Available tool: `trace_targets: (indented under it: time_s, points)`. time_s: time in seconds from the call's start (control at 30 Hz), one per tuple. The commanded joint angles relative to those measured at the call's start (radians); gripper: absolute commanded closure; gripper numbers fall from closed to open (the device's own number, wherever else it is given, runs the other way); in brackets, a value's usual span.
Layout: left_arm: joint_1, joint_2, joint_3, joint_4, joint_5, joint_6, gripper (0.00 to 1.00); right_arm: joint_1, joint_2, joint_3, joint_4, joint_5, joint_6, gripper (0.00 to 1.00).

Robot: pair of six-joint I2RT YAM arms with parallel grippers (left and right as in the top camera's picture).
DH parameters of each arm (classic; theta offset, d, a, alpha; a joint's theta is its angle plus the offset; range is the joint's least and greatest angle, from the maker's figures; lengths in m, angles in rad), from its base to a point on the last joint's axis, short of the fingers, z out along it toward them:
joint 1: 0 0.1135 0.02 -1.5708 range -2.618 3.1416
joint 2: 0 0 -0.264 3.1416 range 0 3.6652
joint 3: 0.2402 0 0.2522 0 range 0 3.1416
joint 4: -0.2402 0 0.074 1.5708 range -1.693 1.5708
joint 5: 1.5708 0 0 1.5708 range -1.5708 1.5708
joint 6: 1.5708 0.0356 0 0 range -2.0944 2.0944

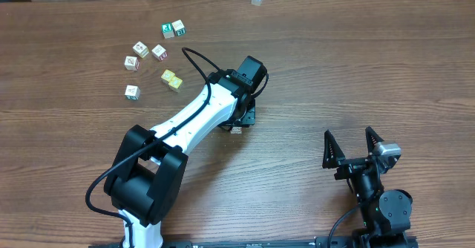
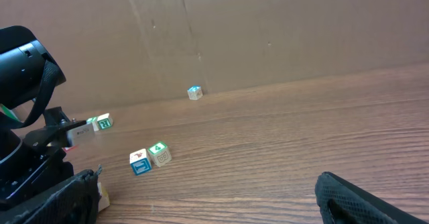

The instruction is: Form a tower

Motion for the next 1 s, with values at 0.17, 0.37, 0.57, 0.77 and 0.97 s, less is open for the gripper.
trace_targets:
  time_s: [0.17,0.37,0.57,0.77,0.97]
  points:
    - [0.0,0.008,-0.007,0.005,-0.017,0.023,0.66,-0.003,-0.012,-0.01,0.006,-0.001,0.005,0.0]
    - [0.0,0.008,-0.007,0.005,-0.017,0.024,0.69,-0.003,-0.012,-0.01,0.006,-0.001,0.005,0.0]
    - [0.0,0.008,-0.007,0.005,-0.017,0.026,0.69,-0.003,-0.012,-0.01,0.006,-0.001,0.005,0.0]
    - [0.0,0.008,-0.007,0.005,-0.017,0.028,0.69,-0.003,-0.012,-0.01,0.006,-0.001,0.005,0.0]
    - [0.0,0.008,-0.007,0.006,-0.017,0.042,0.7,-0.003,-0.012,-0.01,0.006,-0.001,0.005,0.0]
